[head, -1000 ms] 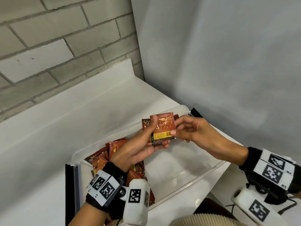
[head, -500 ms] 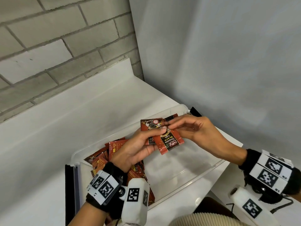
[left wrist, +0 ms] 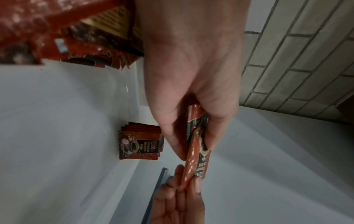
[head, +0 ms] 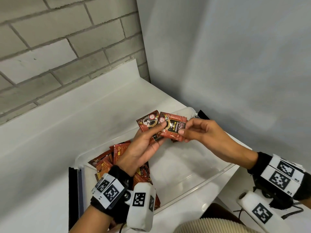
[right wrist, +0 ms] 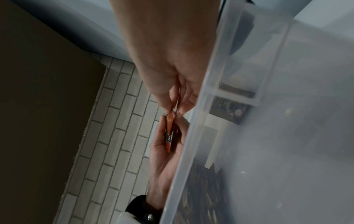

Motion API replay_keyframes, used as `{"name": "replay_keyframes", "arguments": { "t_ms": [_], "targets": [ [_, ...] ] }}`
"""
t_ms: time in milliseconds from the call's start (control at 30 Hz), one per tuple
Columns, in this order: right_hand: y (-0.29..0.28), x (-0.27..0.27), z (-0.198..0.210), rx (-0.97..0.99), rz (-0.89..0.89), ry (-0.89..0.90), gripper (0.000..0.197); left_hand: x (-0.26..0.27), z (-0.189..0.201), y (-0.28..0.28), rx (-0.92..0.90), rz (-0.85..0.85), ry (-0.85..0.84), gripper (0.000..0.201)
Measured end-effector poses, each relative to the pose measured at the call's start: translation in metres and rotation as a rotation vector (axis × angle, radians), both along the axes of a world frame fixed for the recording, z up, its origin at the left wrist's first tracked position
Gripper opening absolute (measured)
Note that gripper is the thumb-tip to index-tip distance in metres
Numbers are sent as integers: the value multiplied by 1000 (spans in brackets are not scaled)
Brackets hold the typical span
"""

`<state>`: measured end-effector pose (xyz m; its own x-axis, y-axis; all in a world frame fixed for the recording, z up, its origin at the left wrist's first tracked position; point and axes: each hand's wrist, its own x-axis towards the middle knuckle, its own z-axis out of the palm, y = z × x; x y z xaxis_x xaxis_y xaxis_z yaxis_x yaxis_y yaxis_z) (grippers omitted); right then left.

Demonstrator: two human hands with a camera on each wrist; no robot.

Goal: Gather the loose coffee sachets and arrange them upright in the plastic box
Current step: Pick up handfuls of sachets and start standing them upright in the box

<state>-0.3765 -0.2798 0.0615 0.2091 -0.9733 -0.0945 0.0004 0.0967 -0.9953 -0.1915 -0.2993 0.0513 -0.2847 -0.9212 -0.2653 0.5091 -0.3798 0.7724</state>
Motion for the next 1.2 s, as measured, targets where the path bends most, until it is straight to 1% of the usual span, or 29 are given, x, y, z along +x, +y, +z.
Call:
{"name": "replay_keyframes", "arguments": {
  "t_ms": [67,167,333,433,500,567,633,667,733,800,867,967,1200],
  "targets": [
    [-1,-2,0,3,-64,-51,7,0,-1,0,0,3,-33,35],
    [-2,-2,1,1,-89,-72,9,1,0,0,-6,3,-53,34],
    [-1,-1,6,16,-36,-108,22,2,0,-1,-18,46,-37,41],
    [-3,-3,8,29,-11,-57,28,1,1,0,-28,38,-37,41],
    [-7,-7,11,13,-40,-28,25,1,2,0,-40,23,-38,38],
    [-14,-13,16,-11,-70,9,16,2,2,-1,-43,18,-31,33],
    [-24,-23,22,-38,-73,98,11,3,2,-2,-23,13,-20,26],
    [-29,-29,25,-61,-57,170,10,4,1,-3,-9,13,-24,22],
    [-37,-37,30,-166,-1,400,10,6,0,-4,15,4,-66,18],
    [-41,-41,30,-326,76,672,10,8,-2,-5,54,-32,-138,17],
    [-43,-40,26,-464,148,869,11,10,-4,-6,102,-73,-194,17],
    [-43,-34,15,-536,225,1010,15,11,-8,-7,158,-89,-255,16],
    [-47,-20,3,-611,266,1262,18,5,-10,-5,269,-97,-300,19]
  ]
}}
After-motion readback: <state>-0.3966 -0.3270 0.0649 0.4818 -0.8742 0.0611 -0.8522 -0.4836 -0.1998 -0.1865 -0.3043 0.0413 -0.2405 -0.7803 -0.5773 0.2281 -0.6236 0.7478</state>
